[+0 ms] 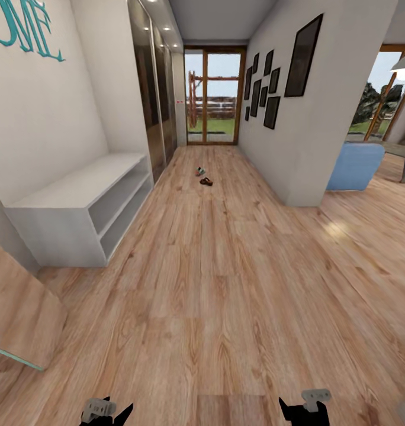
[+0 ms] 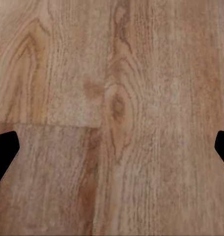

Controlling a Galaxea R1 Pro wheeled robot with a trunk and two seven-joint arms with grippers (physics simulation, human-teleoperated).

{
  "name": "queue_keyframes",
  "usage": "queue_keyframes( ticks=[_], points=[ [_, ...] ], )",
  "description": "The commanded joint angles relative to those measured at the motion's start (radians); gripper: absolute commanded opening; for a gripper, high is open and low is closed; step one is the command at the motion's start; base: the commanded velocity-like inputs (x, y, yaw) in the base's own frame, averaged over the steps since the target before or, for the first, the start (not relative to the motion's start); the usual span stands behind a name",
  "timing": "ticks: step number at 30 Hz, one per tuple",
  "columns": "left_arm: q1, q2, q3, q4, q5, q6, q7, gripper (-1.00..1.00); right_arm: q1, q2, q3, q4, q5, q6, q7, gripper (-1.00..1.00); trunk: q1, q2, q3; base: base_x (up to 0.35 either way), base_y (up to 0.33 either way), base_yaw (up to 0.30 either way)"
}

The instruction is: Pick up the two gym shoes and the two sandals from the corridor floor and place them onto the hallstand (shoe rack) in the corridor, making sure they are on the rack and not on the floor. Arrange them so the two gym shoes are next to each other and the two sandals are next to each other.

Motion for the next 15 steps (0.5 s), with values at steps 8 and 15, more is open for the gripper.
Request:
queue_keyframes(
  ticks=[8,15],
  points=[
    [-0.001,-0.001,0.005,0.001,0.001,-0.001,-0.007,1.0,-0.001,0.0,-0.009,0.001,0.009,-0.003,0.004,1.0,0.0,0.0,-0.001,0.339,0.0,0.0],
    [-0.001,0.0,0.005,0.001,0.001,-0.001,-0.007,1.0,-0.001,0.0,-0.009,0.001,0.01,-0.003,0.003,1.0,0.0,0.0,-0.001,0.339,0.0,0.0]
  ],
)
